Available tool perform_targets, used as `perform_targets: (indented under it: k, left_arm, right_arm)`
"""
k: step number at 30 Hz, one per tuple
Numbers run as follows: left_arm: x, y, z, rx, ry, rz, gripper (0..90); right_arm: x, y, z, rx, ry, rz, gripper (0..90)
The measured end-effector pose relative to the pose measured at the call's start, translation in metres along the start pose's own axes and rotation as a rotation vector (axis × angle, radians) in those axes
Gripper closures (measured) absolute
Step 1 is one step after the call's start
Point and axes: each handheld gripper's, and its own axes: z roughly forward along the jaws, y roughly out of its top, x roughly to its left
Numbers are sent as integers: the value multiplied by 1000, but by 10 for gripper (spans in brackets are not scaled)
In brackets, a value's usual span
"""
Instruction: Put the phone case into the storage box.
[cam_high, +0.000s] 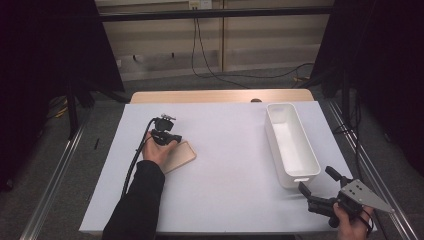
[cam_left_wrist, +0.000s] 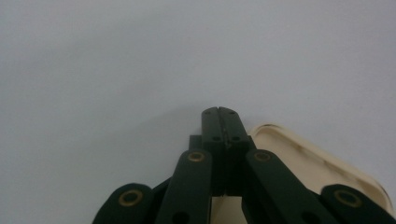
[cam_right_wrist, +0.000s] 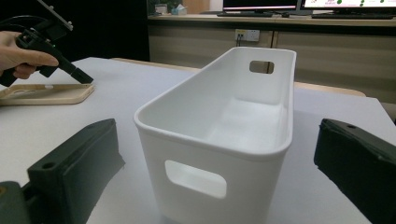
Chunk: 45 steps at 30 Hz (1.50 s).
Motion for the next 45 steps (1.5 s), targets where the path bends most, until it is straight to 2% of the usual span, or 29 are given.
perform_targets:
  k: [11, 17, 18, 22, 34, 45]
  left_arm:
    - [-15, -1, 3, -3, -38, 25, 900]
    - [-24, -2, 4, 4, -44, 41, 900]
    - [-26, -2, 4, -2, -48, 35, 900]
    - [-31, -4, 4, 4, -60, 54, 900]
    - [-47, -16, -2, 3, -121, 88, 900]
    - [-57, -24, -5, -5, -145, 118, 900]
  right_arm:
    - [0, 0, 0, -1, 1, 1, 0]
    - [0, 0, 0, -3, 1, 0, 0]
    - [0, 0, 0, -3, 0, 1, 0]
    - [0, 0, 0, -3, 0, 1, 0]
    - [0, 0, -1, -4, -1, 0, 0]
    - [0, 0, -1, -4, 0, 0, 0]
